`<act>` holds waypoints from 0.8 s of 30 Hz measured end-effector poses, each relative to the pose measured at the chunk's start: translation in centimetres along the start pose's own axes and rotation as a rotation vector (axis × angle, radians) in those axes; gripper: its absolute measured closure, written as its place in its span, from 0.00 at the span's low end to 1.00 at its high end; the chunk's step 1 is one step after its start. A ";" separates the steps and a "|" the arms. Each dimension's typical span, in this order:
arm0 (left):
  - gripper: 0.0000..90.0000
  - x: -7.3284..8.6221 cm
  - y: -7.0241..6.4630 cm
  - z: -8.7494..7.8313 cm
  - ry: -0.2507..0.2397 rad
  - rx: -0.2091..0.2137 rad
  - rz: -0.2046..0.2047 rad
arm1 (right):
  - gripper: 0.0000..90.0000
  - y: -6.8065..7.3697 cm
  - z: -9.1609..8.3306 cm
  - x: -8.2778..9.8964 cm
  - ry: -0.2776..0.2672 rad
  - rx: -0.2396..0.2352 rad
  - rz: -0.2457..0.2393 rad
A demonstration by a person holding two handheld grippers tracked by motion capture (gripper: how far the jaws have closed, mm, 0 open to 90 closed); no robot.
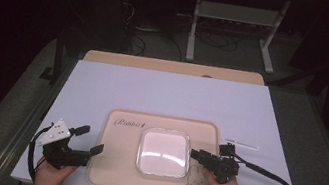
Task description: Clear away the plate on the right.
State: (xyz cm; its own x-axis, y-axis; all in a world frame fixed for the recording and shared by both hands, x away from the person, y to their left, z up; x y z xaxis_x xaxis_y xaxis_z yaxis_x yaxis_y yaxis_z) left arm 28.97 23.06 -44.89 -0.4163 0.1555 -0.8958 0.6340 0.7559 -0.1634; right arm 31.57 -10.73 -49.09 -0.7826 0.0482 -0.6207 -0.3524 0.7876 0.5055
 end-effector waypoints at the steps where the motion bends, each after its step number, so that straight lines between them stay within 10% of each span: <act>1: 0.18 0.0 0.0 0.0 0.001 0.001 0.001 | 0.59 -0.1 -0.2 -0.3 -0.008 0.004 -0.014; 24: 0.18 0.2 -0.1 0.3 0.015 0.000 0.006 | 0.35 -4.0 -2.9 -2.6 -0.088 0.049 -0.184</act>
State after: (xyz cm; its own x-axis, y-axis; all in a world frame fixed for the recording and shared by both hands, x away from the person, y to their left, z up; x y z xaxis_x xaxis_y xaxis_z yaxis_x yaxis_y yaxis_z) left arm 28.96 22.82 -45.16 -0.4220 0.1695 -0.8906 0.6365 0.7549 -0.1580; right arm 33.49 -15.77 -47.79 -0.6588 -0.0475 -0.7508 -0.4581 0.8170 0.3503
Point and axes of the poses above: each handheld gripper's, and its own axes: z roughly forward along the jaws, x roughly out of its underside, y roughly to its left, the point moved 9 cm from there along z, roughly forward along the jaws, and after that the axes turned 4 degrees about -z, right-handed, at the moved point
